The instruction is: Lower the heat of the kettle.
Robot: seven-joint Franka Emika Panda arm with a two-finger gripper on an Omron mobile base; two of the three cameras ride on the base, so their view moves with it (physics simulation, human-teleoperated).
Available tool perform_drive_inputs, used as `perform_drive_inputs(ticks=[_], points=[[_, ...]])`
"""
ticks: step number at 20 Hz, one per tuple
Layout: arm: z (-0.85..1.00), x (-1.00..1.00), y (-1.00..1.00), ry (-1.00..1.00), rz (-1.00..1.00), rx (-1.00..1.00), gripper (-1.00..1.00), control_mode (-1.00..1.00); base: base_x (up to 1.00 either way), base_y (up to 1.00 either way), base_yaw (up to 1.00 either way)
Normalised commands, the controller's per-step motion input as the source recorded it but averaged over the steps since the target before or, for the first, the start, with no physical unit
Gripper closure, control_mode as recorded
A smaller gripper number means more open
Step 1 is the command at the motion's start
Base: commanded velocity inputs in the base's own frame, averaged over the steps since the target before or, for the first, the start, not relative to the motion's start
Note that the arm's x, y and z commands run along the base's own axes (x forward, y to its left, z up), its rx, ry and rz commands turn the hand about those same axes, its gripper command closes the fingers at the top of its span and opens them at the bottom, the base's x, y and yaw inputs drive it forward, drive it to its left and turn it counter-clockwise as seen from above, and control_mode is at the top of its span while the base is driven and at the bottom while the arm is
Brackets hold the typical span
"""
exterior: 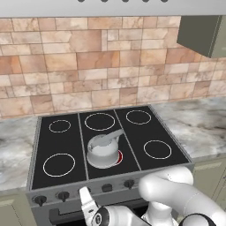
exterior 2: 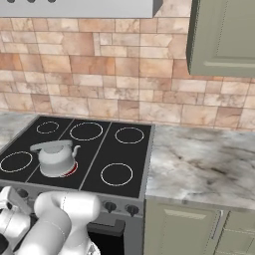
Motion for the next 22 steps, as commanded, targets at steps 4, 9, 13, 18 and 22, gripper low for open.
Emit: perform_drive_inputs(ticks=[4, 9, 13, 18, 22], points=[[0.04, 0.00, 0.00, 0.00, 0.00, 0.41, 1.00, -1.00, 0.00, 0.00, 0.00], [0.05, 0.00, 0.00, 0.00, 0.00, 0.41, 1.00, -1.00, 0.00, 0.00, 0.00], [0.01, 0.00, 0.00, 0.00, 0.00, 0.50, 1.00, -1.00, 0.00, 0.00, 0.00], [0.00, 0.00, 0.00, -0.01, 0.00, 0.59, 1.00, -1.00, 0.00, 0.00, 0.00], [0.13, 0.00, 0.05, 0.00, -0.02, 0.53, 1.00, -1.00, 0.00, 0.00, 0.00]])
